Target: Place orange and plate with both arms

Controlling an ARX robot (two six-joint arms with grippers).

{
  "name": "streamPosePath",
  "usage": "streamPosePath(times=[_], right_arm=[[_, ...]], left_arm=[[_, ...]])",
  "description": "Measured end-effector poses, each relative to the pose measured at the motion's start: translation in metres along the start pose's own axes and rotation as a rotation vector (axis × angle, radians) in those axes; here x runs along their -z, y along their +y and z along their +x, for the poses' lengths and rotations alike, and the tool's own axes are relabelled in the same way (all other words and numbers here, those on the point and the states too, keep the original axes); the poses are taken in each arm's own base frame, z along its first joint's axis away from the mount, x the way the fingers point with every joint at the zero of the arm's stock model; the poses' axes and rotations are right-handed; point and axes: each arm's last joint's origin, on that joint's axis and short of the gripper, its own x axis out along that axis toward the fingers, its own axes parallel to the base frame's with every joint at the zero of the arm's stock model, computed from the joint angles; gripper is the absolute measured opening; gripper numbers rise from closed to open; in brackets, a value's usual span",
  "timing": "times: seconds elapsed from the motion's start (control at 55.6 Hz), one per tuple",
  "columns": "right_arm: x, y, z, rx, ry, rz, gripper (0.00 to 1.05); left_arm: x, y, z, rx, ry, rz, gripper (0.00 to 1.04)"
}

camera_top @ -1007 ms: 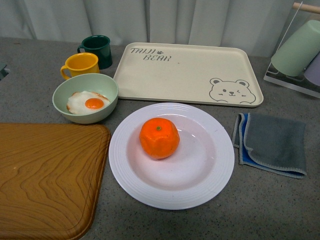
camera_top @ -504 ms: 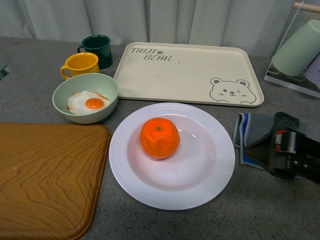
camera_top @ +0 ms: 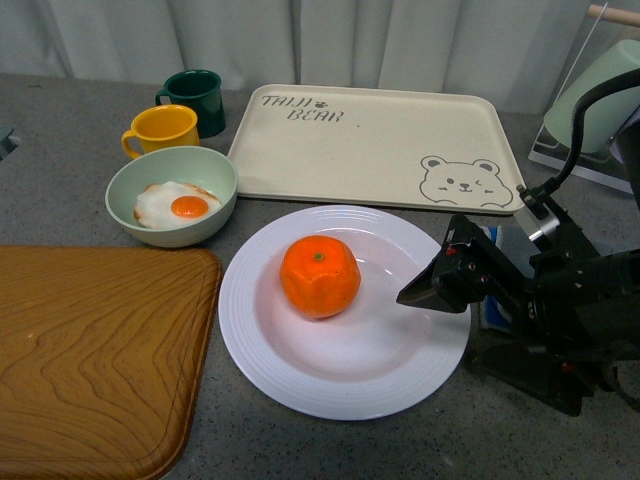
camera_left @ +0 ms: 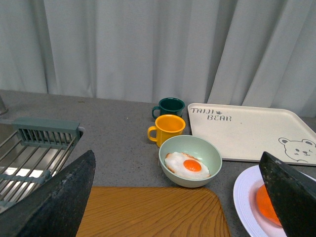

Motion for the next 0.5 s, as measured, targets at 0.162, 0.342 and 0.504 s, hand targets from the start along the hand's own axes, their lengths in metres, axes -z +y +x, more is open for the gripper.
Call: streamPosePath(times=[0.162,0.342,0.504], right_arm=[[-0.002,-0.002,0.009,-0.014,0.005,0.059,0.95],[-0.005,0.000,0.020,0.011,0.018,0.110,0.71],[-0.005,0.000,0.025,0.073,0.050,0.145,0.45]], left_arm=[[0.000,0.000,0.000,0.000,0.000,0.000,0.98],[0.000,0.000,0.000,0.000,0.000,0.000,0.98],[0.000,0.000,0.000,0.000,0.000,0.000,0.98]])
